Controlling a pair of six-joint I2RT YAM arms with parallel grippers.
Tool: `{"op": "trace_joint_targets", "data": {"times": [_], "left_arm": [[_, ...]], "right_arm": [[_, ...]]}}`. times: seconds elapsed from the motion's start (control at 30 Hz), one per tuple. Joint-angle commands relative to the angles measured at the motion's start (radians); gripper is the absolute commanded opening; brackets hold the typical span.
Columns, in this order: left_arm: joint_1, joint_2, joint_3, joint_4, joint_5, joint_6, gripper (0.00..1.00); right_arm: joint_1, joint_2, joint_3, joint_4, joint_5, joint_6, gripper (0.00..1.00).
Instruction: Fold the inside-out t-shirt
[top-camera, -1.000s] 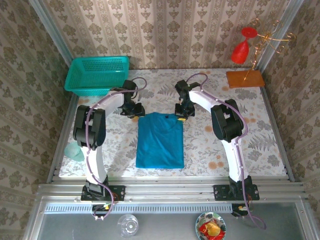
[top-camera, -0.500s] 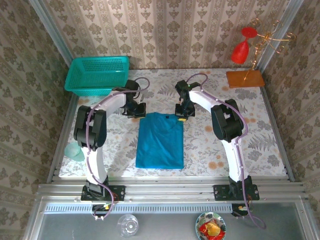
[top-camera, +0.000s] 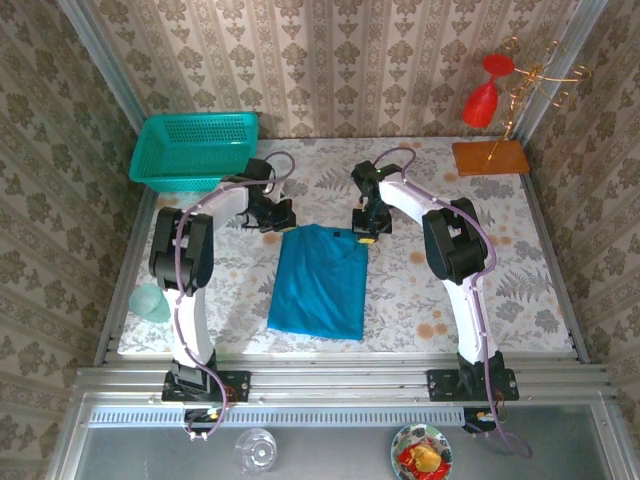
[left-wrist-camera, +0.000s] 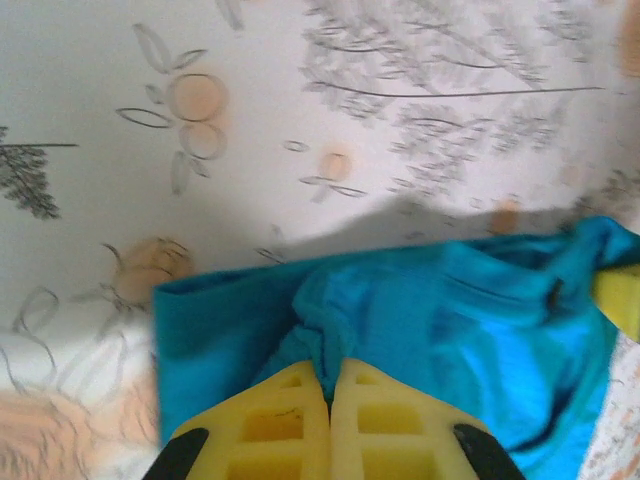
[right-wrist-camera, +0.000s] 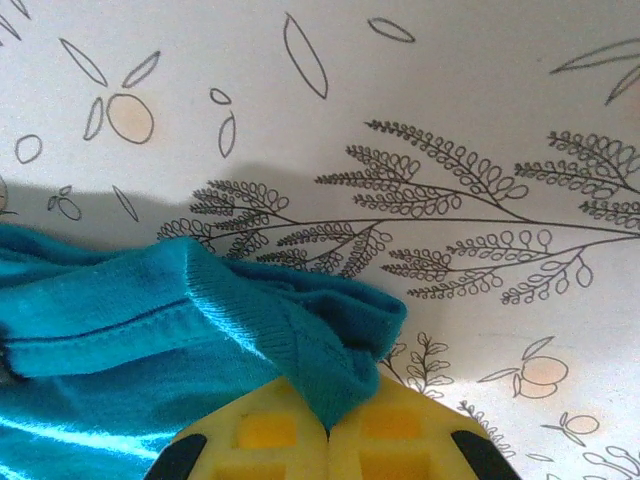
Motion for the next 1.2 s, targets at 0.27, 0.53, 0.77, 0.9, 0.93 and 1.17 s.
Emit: {"op": "trace_joint_targets", "data": {"times": [0.27, 0.53, 0.77, 0.9, 0.93, 1.17], "left_arm": [[0.001, -0.04, 0.017, -0.019, -0.123, 0.035, 0.19], [-0.012, -0.069, 0.027, -0.04, -0.179, 0.072, 0.31], [-0.037, 0.002, 0.062, -0.088, -0.208, 0.099, 0.43], [-0.048, 0.041, 0.075, -0.105, -0.238, 0.107, 0.45], [-0.052, 0.051, 0.077, -0.107, -0.249, 0.11, 0.46], [-0.089, 0.103, 0.084, -0.141, -0.339, 0.131, 0.47]], "right_arm": [[-0.002, -0.016, -0.004, -0.091, 0.045, -0.018, 0.01], [-0.002, -0.007, 0.011, -0.097, 0.044, -0.016, 0.01], [-0.002, -0.011, 0.011, -0.104, 0.051, -0.018, 0.02], [-0.002, -0.013, 0.011, -0.107, 0.054, -0.018, 0.01], [-0.002, -0.013, 0.011, -0.106, 0.054, -0.016, 0.01], [-0.001, -0.008, 0.009, -0.102, 0.052, -0.014, 0.01]]}}
